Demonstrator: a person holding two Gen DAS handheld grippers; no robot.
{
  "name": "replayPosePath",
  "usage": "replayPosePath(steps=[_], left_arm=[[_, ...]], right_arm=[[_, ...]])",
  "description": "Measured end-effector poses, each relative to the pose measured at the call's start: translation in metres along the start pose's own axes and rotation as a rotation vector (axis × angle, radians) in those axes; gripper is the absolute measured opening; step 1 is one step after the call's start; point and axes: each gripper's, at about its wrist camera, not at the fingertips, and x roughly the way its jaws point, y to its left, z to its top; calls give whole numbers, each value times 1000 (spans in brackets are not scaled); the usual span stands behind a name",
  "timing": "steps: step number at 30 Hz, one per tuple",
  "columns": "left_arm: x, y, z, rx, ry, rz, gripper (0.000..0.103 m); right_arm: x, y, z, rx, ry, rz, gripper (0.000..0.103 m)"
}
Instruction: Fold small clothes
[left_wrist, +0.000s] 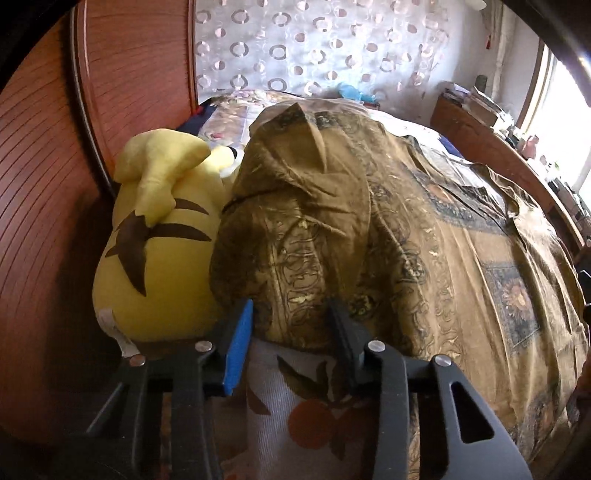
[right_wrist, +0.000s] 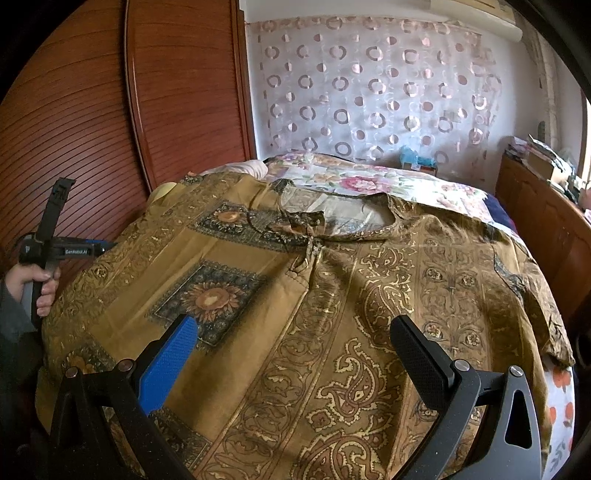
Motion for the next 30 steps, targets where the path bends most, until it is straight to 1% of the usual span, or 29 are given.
replayPosePath(steps=[1,2,4,6,8,12,14,16,19,21,23,25,27,29,30], left_arm=[[-1,1,1,-1,-3,4,35],[-1,3,1,-1,-7,14,24],[-5,4,1,21,-25,72,4],[-11,2,0,33,-44,57,4],[-22,-5,2,59,-82,82,3],[-46,-22,11,86,-166,71,3],[-60,-39,19,116,-202,35,3],[-67,-54,24,144,-222,15,3],[-71,-84,31,210,-229,-26,3],[-70,-102,29,243,-224,-40,3],[-67,-114,26,264,-211,-49,4],[-67,-117,21,263,-207,-79,5],[-68,-116,19,251,-199,-106,14],[-74,-112,15,232,-209,-114,34],[-78,-106,14,219,-220,-118,39]], right_arm=[[0,0,-1,1,0,0,103],[-1,-1,-2,2,0,-1,103],[-1,-2,-3,5,0,-6,103],[-1,-4,-4,10,1,-9,103],[-1,-6,-4,13,4,-11,103],[-2,-7,-6,24,9,-17,103],[-2,-8,-5,27,10,-21,103],[-5,-9,-6,32,10,-24,103],[-10,-9,-7,41,6,-25,103],[-12,-9,-8,44,5,-25,103],[-13,-8,-10,45,7,-22,103],[-13,-8,-10,43,9,-21,103],[-13,-8,-12,42,11,-19,103],[-15,-9,-12,43,11,-16,103],[-15,-10,-11,44,12,-15,103]])
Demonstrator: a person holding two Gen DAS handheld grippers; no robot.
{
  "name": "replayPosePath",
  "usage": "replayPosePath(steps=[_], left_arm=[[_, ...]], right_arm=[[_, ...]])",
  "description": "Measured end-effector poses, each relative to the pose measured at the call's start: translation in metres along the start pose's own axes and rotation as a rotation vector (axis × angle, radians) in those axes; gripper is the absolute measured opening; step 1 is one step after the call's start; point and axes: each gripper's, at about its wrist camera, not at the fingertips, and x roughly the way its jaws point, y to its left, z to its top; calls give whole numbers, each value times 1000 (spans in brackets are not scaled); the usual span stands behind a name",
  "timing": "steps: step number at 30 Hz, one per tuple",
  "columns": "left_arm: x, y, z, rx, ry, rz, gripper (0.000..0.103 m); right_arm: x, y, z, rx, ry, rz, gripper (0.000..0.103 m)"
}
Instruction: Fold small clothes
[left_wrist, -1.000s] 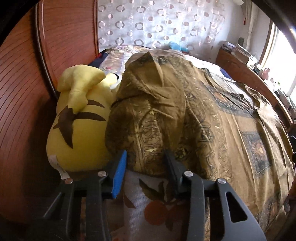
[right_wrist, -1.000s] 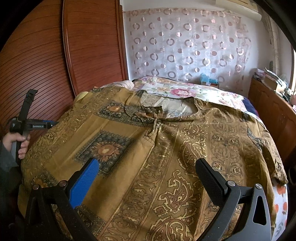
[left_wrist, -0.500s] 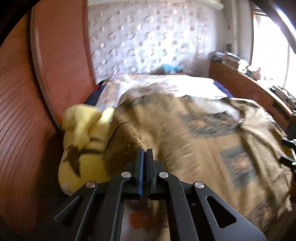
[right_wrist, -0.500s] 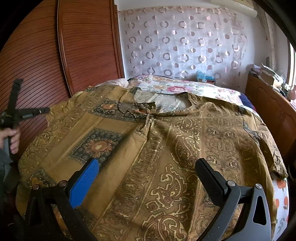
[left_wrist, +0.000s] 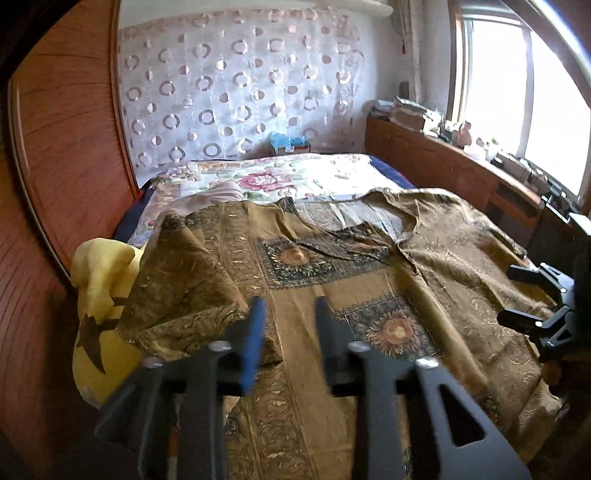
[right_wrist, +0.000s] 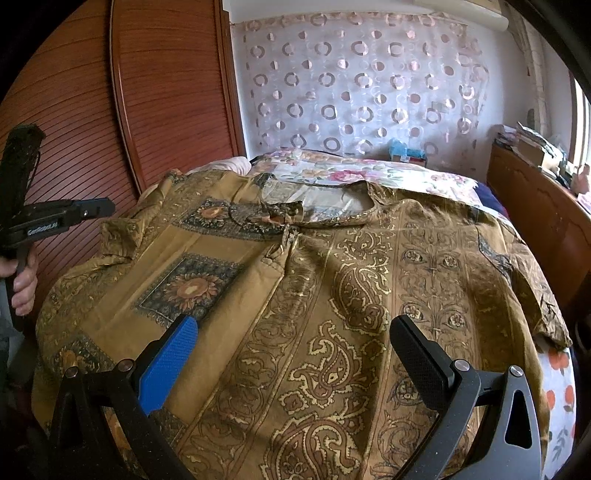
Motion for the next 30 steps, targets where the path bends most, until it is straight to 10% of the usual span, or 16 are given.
replayPosePath(steps=[5,14,22,24,28,30], left_arm=[[-3,20,-6,-45,-5,48,65],[32,66,-32,-130,112,165,66],[43,81,-32,-197,113,110,66],[45,82,-27,-211,104,71,59],[54,81,-14,-211,113,48,5],[54,76,-7,-198,107,49,4]], right_arm=[[2,0,4,0,5,12,103],[10,11,30,-68,-22,50,103],[15,27,34,-105,-33,83,103],[16,26,30,-102,-26,90,103],[16,20,27,-93,-12,88,103],[15,15,25,-84,-11,82,103]])
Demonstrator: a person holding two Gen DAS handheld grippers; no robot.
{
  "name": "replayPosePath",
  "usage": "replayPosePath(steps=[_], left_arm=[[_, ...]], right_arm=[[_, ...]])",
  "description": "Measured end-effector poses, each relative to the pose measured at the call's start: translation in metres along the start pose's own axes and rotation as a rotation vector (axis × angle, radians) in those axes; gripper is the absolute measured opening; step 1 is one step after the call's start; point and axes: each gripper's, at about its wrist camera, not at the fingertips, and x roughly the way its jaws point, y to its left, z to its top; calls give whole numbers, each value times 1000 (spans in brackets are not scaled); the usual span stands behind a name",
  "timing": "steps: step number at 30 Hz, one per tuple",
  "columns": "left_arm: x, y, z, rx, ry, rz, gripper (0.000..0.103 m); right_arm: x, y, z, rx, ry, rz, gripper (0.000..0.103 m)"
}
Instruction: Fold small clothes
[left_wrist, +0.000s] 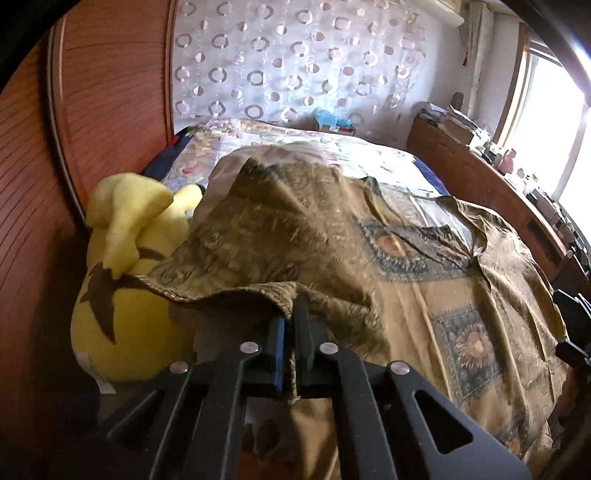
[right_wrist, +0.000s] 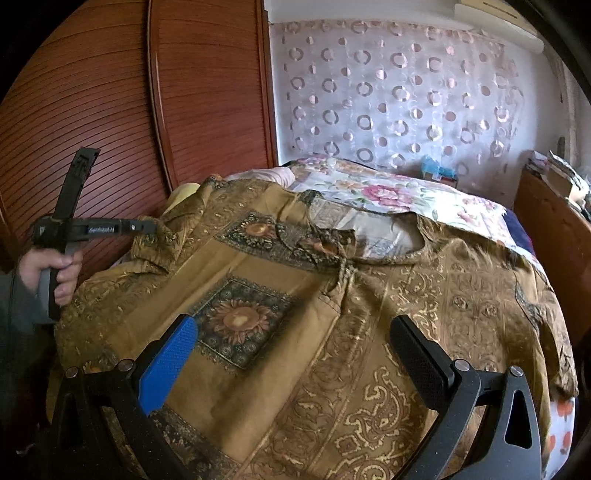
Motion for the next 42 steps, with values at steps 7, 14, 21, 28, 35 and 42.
replayPosePath(steps=[7,14,21,28,35,42], left_arm=[[-8,-64,28,167,-51,-10,3],[5,-117,22,305,-7,-44,11],[-19,-114,8,274,-37,-99,47],[-45,-88,-12,194,-85,-83,67],[-65,-55,-36,116,-143,10,67],[-83,-33,-48,68,-199,52,67]], right_arm=[[1,-13,-4,36,2,-22,103],[-2,-19,-12,53,3,-40,103],[-5,-24,-16,74,8,-48,103],[-5,-20,-15,77,1,-44,103],[9,-9,2,-6,-12,27,95],[40,19,35,-133,-55,83,93]])
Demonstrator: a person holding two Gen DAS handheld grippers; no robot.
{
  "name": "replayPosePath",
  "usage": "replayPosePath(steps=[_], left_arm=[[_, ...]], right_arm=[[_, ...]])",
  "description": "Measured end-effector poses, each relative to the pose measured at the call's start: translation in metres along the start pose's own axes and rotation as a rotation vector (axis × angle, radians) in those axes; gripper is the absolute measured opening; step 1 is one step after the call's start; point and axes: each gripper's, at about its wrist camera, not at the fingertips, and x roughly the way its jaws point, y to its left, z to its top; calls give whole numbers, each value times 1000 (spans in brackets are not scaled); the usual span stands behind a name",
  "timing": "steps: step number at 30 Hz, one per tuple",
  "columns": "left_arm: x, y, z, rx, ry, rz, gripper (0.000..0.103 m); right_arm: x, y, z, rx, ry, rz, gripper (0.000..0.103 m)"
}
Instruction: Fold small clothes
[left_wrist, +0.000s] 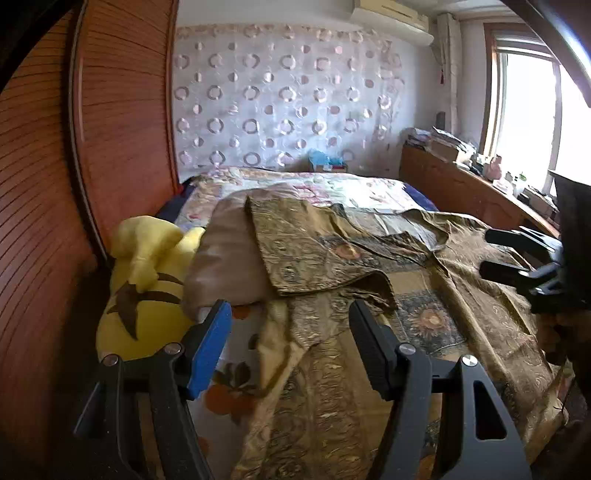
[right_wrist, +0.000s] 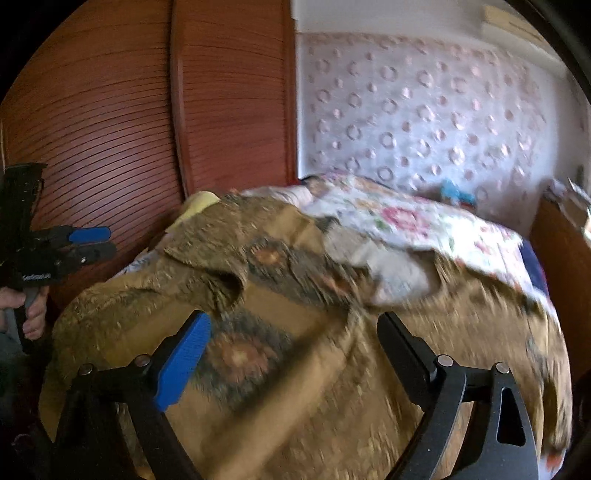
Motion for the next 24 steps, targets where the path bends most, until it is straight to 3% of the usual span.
replayPosePath(steps=[5,10,17,20,22,24], left_arm=[[-7,8,-2,-21,-28,9,67],[-14,13,-7,-22,-33,26,67],[-17,25,-15,-51,-34,34,67],[-18,27,-19,-55,-28,38,67],[-18,26,-20,-52,-26,39,67],[-18,25,-21,-49,-25,40,67]], right_arm=[[48,18,19,-54,24,77,92],[95,40,34,-108,76,176,73],[154,67,39,-153,191,281,65],[177,74,40,-201,234,249,50],[188,76,45,-211,236,216,30],[194,71,50,-200,229,210,20]])
